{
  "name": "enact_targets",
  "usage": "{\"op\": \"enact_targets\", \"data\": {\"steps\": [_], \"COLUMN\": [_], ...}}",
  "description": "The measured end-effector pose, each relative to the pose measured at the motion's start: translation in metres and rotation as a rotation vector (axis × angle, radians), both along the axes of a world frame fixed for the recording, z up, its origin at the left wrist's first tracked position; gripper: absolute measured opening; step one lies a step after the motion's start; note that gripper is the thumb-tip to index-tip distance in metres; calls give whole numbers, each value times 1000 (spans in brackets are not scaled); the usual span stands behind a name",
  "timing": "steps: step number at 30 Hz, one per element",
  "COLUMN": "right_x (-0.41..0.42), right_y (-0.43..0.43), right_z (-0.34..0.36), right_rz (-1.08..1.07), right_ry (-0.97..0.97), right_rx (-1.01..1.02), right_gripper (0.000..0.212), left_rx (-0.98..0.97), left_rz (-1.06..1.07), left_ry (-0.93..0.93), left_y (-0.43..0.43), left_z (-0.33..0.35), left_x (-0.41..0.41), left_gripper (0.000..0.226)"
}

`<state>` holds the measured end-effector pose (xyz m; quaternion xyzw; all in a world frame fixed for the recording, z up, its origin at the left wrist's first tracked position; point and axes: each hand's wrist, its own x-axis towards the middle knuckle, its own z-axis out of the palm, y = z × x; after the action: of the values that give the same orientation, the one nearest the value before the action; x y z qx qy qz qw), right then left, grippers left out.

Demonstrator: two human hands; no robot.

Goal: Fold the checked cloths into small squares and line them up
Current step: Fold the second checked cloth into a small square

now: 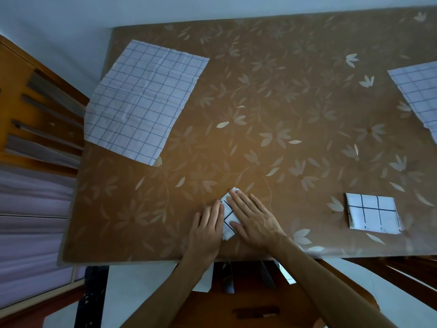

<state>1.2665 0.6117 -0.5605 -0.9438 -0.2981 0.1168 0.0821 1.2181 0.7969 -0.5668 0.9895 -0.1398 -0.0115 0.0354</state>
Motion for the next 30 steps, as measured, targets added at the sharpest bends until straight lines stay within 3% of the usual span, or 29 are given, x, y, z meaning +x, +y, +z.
{"op": "enact_targets", "data": {"steps": [4, 9, 13, 16, 19, 23, 25, 28, 30], "right_x": [-1, 19, 51, 61, 60, 53, 50, 41, 29], "right_y": [4, 18, 26, 28, 24, 2, -12, -29, -31], "right_z": [6, 28, 47, 55, 58, 58, 59, 58, 52], "right_rz": [-40, -56, 88, 156, 109, -83, -149, -194, -239], "right_ry": [10, -74, -11, -17, 44, 145, 160, 77, -27], "right_rx": [7, 63, -116, -249, -252, -121, -99, -84, 1], "right_gripper": [60, 58, 63, 66, 65, 62, 56, 52, 49], "left_rx": [22, -295, -441, -420, -444, -523, -473, -289, -246], "left_rz": [-12, 254, 470, 510, 481, 250, 155, 28, -98], "left_ry": [43, 101, 265, 424, 546, 424, 345, 57, -108], "left_y": [1, -14, -11, -1, 8, -2, -14, -31, -36], "left_z": [8, 42, 46, 43, 42, 38, 39, 39, 33], "left_x": [1, 21, 39, 51, 60, 61, 61, 54, 44], "left_gripper": [51, 24, 35, 37, 32, 18, 30, 52, 45]}}
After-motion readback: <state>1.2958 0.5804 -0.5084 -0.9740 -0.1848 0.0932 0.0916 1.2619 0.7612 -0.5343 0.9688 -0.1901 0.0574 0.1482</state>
